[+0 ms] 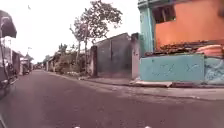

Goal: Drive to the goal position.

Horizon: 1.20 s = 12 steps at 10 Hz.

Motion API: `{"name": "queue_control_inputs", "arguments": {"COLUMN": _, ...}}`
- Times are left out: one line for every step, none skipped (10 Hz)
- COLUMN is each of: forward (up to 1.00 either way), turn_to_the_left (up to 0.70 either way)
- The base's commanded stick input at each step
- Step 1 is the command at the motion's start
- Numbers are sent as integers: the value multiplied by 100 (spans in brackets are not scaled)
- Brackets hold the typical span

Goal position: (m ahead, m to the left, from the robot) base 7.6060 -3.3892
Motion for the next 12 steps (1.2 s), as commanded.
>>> {"name": "queue_control_inputs", "arguments": {"forward": 0, "turn_to_the_left": 56}}
{"name": "queue_control_inputs", "arguments": {"forward": 0, "turn_to_the_left": 54}}
{"name": "queue_control_inputs", "arguments": {"forward": 0, "turn_to_the_left": 56}}
{"name": "queue_control_inputs", "arguments": {"forward": 0, "turn_to_the_left": 27}}
{"name": "queue_control_inputs", "arguments": {"forward": 0, "turn_to_the_left": 0}}
{"name": "queue_control_inputs", "arguments": {"forward": 0, "turn_to_the_left": 0}}
{"name": "queue_control_inputs", "arguments": {"forward": 0, "turn_to_the_left": 0}}
{"name": "queue_control_inputs", "arguments": {"forward": 0, "turn_to_the_left": 0}}
{"name": "queue_control_inputs", "arguments": {"forward": 0, "turn_to_the_left": 0}}
{"name": "queue_control_inputs", "arguments": {"forward": 0, "turn_to_the_left": 0}}
{"name": "queue_control_inputs", "arguments": {"forward": 0, "turn_to_the_left": 0}}
{"name": "queue_control_inputs", "arguments": {"forward": 0, "turn_to_the_left": 0}}
